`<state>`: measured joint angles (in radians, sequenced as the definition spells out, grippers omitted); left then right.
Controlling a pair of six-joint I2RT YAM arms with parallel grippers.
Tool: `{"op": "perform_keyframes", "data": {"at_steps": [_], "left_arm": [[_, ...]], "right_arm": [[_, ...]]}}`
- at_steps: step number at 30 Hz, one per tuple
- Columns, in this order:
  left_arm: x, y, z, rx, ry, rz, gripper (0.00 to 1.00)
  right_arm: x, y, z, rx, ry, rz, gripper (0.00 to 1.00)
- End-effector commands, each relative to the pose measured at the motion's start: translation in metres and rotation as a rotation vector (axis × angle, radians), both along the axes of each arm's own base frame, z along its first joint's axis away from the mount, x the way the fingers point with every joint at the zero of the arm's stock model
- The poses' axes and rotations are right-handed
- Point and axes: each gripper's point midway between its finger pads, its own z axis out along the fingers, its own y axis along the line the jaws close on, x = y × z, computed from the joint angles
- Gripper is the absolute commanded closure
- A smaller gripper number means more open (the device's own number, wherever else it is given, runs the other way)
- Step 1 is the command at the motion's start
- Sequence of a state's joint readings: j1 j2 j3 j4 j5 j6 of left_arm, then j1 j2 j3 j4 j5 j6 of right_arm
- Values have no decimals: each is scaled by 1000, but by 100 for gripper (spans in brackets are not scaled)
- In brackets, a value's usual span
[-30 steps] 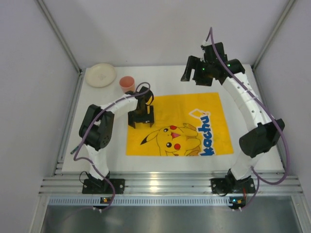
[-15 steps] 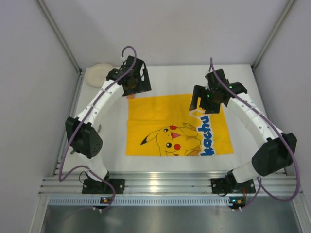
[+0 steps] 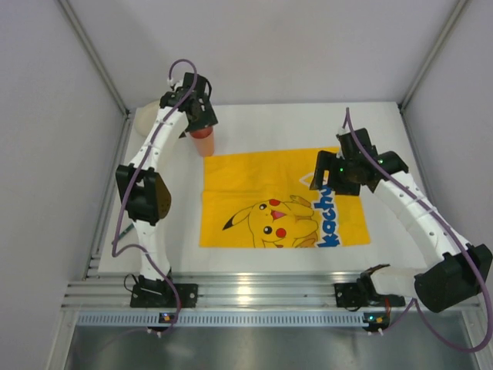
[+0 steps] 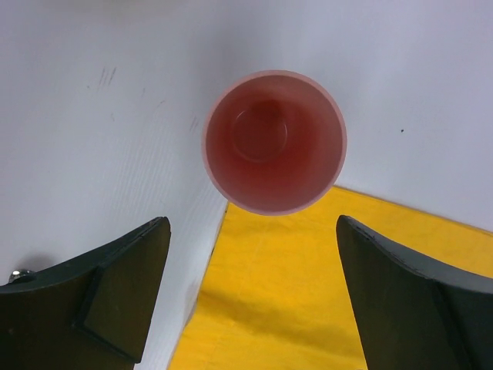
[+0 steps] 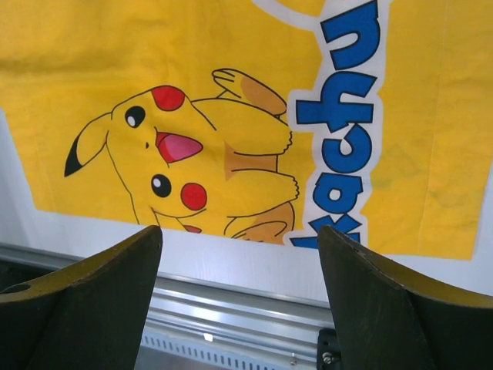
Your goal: Set the dinner table for one person
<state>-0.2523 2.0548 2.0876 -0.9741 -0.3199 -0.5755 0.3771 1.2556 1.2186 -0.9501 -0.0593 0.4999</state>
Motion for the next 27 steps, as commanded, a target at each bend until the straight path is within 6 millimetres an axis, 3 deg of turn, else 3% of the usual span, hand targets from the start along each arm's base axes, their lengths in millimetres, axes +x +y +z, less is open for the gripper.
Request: {"op": "perform_keyframes", "data": {"at_steps": [1, 8, 14, 18, 19, 21, 22, 25, 27], "left_arm": [[4, 9, 8, 22, -22, 48, 6], [2, 34, -29, 51, 40, 101, 8], [13, 50, -46, 49, 46, 129, 11], [22, 50, -58, 43, 49, 120, 34], [23, 48, -60, 37, 51, 111, 46], [27, 45, -63, 28, 49, 103, 61], [29, 44, -64, 23, 49, 95, 78], [34, 39, -55, -1, 19, 82, 100], [34, 36, -39, -13, -10, 73, 100]], "right_arm": [[-9, -6, 0, -24, -11, 2, 18], [-12, -11, -6, -53, 5, 8, 17], [-12, -12, -14, -72, 25, 15, 17], [-10, -12, -19, -83, 40, 20, 17], [-10, -11, -20, -83, 42, 20, 17], [-10, -11, -22, -87, 49, 23, 17], [-9, -12, -22, -88, 48, 24, 17], [-8, -10, -22, -84, 46, 29, 17], [-4, -8, -18, -80, 35, 31, 17]]}}
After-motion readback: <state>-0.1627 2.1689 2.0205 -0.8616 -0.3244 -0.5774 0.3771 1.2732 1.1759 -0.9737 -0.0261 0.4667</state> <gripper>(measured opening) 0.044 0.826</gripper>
